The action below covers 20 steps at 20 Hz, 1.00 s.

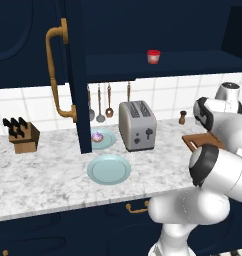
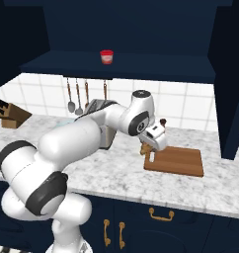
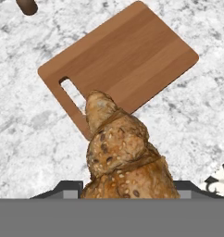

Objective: From the different types of pastries on the counter, select a croissant and place it on the cutting board. Then retrieve a jar of jam from the cabinet and place it alongside the croissant on the cutting board.

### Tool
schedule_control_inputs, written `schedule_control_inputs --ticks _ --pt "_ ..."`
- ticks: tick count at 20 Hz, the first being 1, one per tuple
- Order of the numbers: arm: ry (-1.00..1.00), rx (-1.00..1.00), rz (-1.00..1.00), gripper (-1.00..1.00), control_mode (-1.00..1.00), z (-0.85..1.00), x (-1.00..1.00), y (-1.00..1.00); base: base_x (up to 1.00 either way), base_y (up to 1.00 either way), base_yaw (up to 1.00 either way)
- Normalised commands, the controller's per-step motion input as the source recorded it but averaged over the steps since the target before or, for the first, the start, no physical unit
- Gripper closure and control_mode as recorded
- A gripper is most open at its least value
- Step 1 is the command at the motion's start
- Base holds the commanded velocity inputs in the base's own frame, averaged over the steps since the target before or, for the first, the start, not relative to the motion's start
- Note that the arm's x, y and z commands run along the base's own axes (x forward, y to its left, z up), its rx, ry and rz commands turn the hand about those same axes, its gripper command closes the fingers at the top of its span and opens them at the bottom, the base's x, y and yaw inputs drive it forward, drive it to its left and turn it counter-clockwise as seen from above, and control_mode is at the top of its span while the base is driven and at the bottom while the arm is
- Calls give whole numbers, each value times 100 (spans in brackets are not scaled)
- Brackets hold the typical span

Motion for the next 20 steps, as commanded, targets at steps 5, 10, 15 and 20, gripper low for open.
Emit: schedule_control_inputs --ticks 5,10,15,20 --pt "0 0 0 100 -100 0 14 -22 0 0 0" --pt "0 0 0 100 -100 -1 40 -11 0 0 0" --pt "0 0 0 100 -100 -5 43 -9 0 0 0" --pt "0 1 0 100 -100 -18 26 -22 0 0 0"
